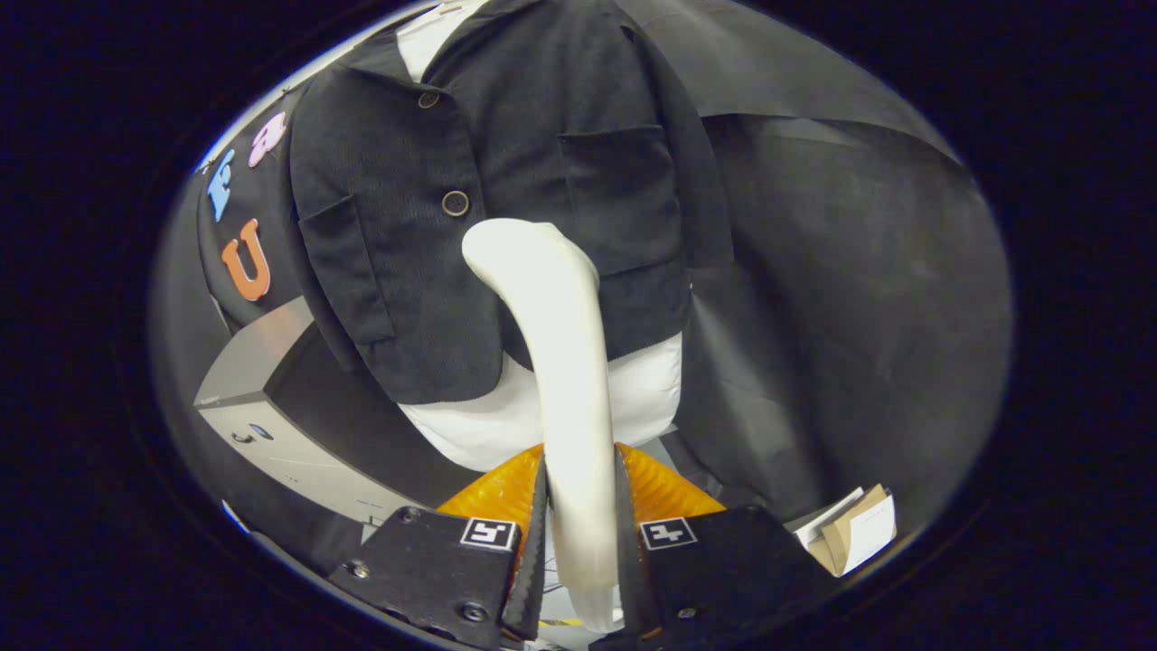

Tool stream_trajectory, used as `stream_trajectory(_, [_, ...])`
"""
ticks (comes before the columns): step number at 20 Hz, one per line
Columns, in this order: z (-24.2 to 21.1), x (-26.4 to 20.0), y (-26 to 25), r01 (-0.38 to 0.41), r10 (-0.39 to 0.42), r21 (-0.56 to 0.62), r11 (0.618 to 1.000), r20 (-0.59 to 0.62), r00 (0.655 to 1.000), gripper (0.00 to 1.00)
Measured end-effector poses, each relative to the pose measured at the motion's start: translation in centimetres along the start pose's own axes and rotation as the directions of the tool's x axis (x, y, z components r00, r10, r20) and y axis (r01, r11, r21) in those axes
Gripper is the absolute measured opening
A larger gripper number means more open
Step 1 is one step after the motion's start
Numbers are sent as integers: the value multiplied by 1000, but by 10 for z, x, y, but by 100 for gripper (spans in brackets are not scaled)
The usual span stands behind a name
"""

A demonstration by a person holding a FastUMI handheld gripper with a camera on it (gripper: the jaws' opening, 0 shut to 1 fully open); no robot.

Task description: Iron the clothes twice with a garment steamer, once on the left side and once on the right side.

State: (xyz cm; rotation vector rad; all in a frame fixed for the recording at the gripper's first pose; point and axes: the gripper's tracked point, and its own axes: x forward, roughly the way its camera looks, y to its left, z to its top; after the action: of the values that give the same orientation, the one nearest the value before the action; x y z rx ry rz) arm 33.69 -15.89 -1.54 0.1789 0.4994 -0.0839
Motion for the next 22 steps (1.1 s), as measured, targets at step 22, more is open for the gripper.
stream_trajectory(22, [-160, -250, 151, -37, 59, -143, 989, 151, 987, 37])
